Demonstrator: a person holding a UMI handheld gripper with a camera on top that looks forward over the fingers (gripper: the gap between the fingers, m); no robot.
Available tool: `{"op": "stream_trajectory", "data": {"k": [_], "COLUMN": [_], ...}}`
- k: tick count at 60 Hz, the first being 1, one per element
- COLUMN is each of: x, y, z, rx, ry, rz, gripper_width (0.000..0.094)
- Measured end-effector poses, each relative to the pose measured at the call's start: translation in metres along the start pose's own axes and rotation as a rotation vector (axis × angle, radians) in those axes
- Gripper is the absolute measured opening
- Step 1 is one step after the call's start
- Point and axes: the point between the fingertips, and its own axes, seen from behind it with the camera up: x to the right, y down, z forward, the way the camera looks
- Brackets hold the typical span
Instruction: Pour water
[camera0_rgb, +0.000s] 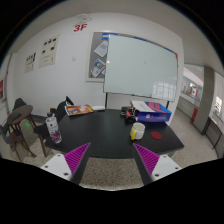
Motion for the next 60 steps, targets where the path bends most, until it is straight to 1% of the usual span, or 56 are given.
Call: {"op": "stream_trajectory", "data": {"k": [1,6,14,22,29,33,41,49,56,60], "x": [0.010,0.002,-0.047,-0.132,-0.212,-0.252,-0.307,-0.327,-0.328,-0.330], "y": [0.003,0.015,0.050,0.090,0.102,0.099,0.076,0.047,0.030,0.024], "z": [0.006,0.011,0.019,0.026,0.045,0.065,0.117,0.176,0.222,0.243], "rx": [-0.002,-0.020,-0.052,-0.101,-0.096,-0.083,-0.040,0.015,0.062,0.083], "ry": [-0.010,-0.015,-0.023,-0.072,-0.123,-0.150,-0.177,-0.158,-0.129,-0.124], "rz": [-0.003,-0.020,-0.035,-0.030,0.001,0.020,0.059,0.066,0.048,0.043], "gripper_width": [0.0846,0.0845,0.0842,0.0844,0.0841,0.0842,0.0841,0.0848,0.0848,0.0825]}}
